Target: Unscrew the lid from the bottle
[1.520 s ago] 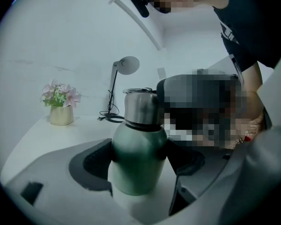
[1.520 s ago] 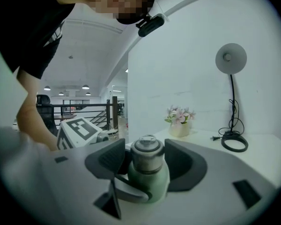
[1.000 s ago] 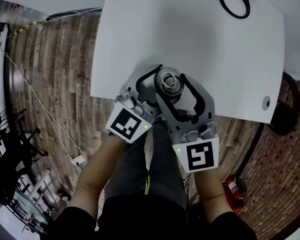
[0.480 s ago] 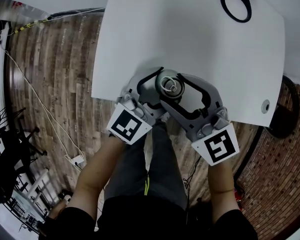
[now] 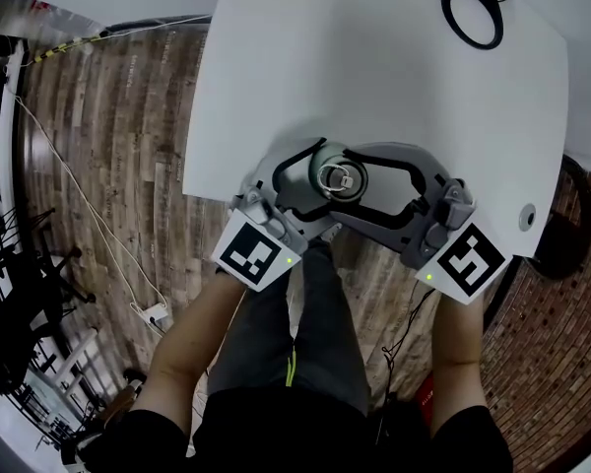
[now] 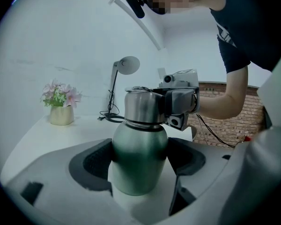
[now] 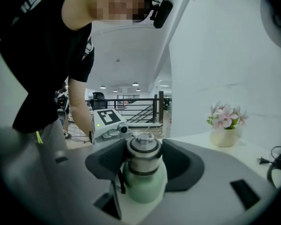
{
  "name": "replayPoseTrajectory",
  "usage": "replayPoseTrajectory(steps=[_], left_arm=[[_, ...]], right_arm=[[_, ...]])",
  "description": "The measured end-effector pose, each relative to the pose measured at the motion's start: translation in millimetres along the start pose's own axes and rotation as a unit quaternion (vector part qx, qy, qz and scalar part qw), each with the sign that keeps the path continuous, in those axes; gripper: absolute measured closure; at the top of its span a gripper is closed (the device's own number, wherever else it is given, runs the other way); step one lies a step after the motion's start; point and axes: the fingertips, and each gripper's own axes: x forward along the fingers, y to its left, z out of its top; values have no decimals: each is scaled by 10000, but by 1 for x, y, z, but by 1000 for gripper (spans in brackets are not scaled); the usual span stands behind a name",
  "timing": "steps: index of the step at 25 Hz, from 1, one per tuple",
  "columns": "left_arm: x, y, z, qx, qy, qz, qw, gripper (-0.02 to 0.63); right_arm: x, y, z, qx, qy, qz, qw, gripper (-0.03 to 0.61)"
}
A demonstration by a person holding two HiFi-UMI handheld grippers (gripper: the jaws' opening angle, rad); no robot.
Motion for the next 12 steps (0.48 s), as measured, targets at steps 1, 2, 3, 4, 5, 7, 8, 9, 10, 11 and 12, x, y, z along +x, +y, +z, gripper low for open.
replayPoseTrajectory(steps=[1, 2, 3, 4, 5, 7, 8, 9, 10, 11, 12], left_arm=[[0, 0, 0, -2, 4, -1, 10000, 253], [0, 0, 0, -6, 2, -2, 10000, 253], [1, 0, 0, -10, -4, -3, 10000, 253], [1, 0, 0, -12, -7, -6, 10000, 253], [1, 0, 0, -8, -5, -9, 10000, 253], [1, 0, -1, 12, -6, -13, 10000, 253], [0, -1, -2, 20, -4, -13, 10000, 253], [0, -1, -2, 25, 4, -15, 10000, 253], [-1, -2, -3, 28, 12, -17, 10000, 253], [-2, -2, -2, 32, 15, -19, 10000, 253], [-2, -3, -2, 37, 11, -23, 10000, 253]], right_arm=[[0, 0, 0, 4, -13, -27, 10000, 325], [0, 0, 0, -4, -18, -48, 10000, 325], [0, 0, 0, -22, -20, -66, 10000, 325], [0, -1, 1, -42, -21, -90, 9999, 325], [1, -2, 0, -56, -15, -123, 9999, 325], [2, -1, -5, -60, 63, -215, 9997, 301], [3, 0, -8, -48, 127, -256, 9996, 301], [2, 1, -11, -11, 174, -280, 9995, 294], [1, 4, -13, 67, 185, -293, 9994, 290], [0, 7, -13, 186, 154, -319, 9992, 285], [-2, 9, -13, 323, 90, -396, 9987, 281]])
